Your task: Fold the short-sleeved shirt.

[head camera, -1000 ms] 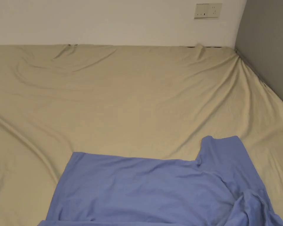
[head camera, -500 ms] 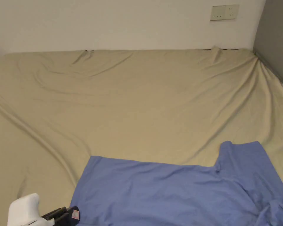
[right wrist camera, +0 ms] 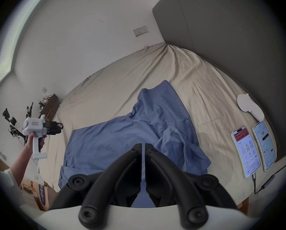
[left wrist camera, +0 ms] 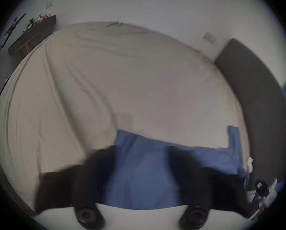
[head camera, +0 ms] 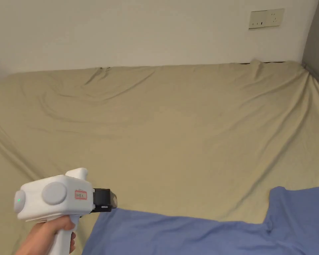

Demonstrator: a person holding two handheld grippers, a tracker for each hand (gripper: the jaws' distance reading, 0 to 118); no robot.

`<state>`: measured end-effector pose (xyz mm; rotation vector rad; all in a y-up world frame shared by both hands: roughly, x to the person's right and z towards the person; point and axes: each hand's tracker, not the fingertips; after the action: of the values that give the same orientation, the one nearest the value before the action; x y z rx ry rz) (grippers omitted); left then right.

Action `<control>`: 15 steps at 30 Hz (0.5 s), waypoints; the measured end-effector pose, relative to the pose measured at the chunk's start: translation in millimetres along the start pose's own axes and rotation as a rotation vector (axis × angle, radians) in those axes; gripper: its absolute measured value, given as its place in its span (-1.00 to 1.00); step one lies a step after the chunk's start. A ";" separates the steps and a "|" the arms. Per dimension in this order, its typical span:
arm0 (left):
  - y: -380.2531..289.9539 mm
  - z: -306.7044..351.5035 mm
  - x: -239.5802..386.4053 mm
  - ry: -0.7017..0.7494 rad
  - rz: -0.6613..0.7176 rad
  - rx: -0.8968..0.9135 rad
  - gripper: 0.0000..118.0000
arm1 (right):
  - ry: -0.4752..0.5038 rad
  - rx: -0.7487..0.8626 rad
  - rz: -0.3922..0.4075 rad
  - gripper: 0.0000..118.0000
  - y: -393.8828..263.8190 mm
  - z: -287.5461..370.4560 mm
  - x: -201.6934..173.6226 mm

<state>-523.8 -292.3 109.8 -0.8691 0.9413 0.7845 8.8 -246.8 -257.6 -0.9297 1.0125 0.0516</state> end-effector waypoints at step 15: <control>-10.2 -68.9 36.3 0.277 -0.184 -0.129 -0.78 | -0.070 -0.097 0.035 -0.57 31.6 -44.5 7.6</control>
<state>-525.0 -350.8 57.5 -1.1812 1.0431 0.5793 -31.9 -260.1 -292.2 -0.9917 0.9684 0.1626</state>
